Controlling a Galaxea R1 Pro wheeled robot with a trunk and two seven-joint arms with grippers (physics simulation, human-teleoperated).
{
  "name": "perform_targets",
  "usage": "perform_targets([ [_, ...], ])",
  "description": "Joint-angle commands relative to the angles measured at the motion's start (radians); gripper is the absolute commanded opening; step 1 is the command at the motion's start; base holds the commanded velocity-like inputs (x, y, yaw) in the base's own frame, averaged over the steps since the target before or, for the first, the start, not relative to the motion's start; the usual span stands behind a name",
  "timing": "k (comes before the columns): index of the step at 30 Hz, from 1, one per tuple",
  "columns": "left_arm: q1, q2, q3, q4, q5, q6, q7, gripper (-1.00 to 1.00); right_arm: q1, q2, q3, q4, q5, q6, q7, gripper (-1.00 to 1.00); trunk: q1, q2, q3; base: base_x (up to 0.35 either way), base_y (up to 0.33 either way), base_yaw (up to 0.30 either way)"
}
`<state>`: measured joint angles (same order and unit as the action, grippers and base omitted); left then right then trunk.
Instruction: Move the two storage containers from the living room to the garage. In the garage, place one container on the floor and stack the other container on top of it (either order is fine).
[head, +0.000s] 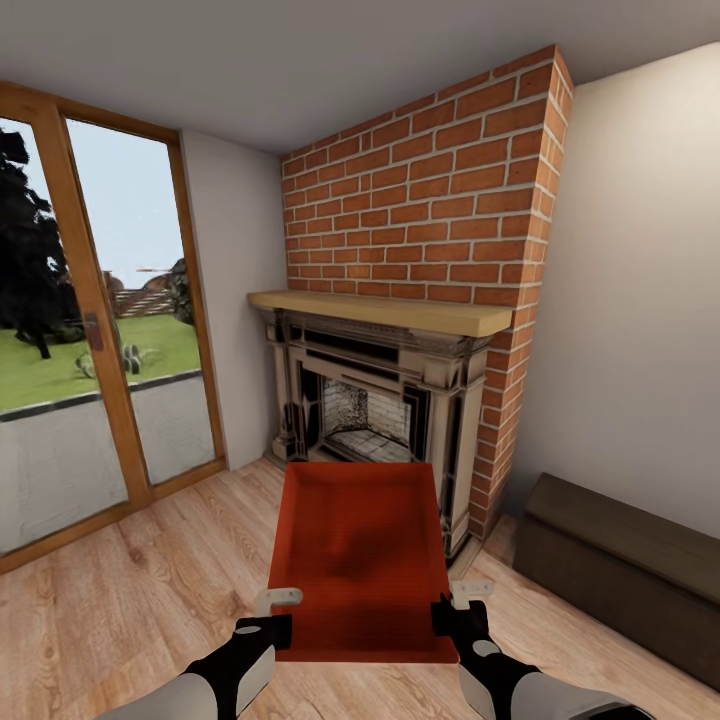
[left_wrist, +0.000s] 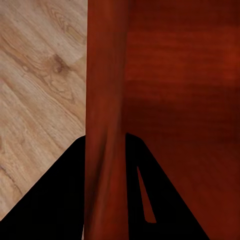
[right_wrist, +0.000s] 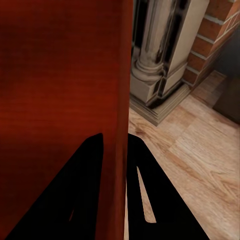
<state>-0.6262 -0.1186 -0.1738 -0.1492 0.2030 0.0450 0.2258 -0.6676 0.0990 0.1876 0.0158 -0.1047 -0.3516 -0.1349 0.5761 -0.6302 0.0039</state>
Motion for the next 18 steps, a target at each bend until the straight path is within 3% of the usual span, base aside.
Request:
perform_targets([
  [1,0.0,0.0,-0.003,-0.001,0.004,0.006,0.012,-1.0,-0.001,0.0,-0.019,0.001,-0.031,-0.009,-0.006,-1.0,0.0,-0.001,0.0,0.0,0.0,0.0],
  [11,0.0,0.0,-0.003,-0.001,0.004,0.006,0.012,-1.0,-0.001,0.001,-0.019,0.001,-0.025,-0.009,0.002,-1.0,0.0,-0.001,0.0,0.0,0.0,-0.008],
  [18,0.0,0.0,-0.003,-0.001,0.004,0.006,0.012,-1.0,-0.001,0.0,-0.019,0.001,-0.025,-0.009,0.003,-1.0,0.0,-0.001,0.004,0.0,0.0,-0.259],
])
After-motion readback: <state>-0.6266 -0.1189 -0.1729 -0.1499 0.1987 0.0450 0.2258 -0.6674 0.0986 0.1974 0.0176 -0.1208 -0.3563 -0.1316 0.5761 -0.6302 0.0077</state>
